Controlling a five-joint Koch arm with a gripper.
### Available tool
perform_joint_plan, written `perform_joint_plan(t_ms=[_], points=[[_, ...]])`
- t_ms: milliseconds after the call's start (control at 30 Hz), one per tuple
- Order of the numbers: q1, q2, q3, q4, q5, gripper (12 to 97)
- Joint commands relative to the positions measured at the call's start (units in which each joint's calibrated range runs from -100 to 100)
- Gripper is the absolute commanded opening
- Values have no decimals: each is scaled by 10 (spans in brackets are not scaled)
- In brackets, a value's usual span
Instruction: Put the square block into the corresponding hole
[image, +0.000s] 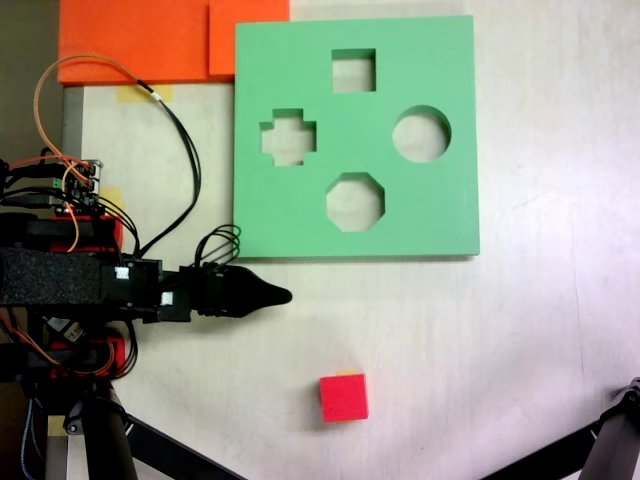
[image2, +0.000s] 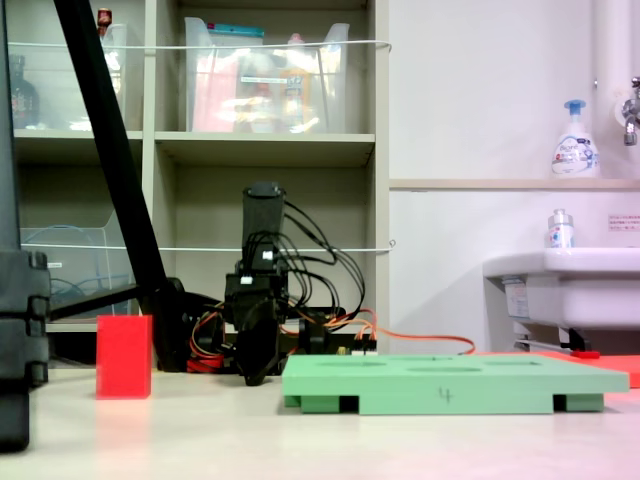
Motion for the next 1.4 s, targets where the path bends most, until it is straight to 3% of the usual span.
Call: perform_joint_plan(t_ms=[0,800,967,1367], points=[[0,-4,-12,-57,-2,494],[6,-4,-12,-55,1,491],[-33,-4,-12,-57,127,493],[-39,-4,-12,-91,361,470]])
